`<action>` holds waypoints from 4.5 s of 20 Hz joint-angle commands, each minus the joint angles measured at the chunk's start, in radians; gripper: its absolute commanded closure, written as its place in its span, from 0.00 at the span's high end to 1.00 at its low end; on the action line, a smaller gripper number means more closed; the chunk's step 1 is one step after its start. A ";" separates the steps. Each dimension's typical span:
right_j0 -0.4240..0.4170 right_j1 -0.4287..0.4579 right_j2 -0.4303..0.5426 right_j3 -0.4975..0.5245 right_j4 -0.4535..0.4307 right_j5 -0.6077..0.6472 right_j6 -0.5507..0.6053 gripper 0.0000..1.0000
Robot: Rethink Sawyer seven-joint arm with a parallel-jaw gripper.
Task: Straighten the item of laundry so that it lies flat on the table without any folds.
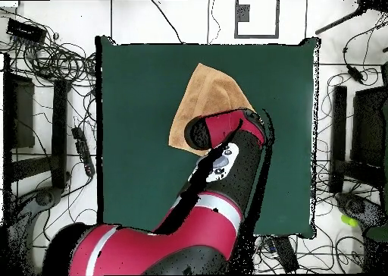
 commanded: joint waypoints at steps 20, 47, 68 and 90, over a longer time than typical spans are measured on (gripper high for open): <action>-0.124 0.094 0.222 0.054 0.231 -0.088 0.232 0.00; 0.063 0.261 -0.171 -0.060 0.330 -0.170 0.341 0.00; -0.054 0.230 0.065 -0.041 0.288 -0.180 0.222 0.00; -0.014 0.278 -0.035 -0.098 0.275 -0.199 0.233 0.00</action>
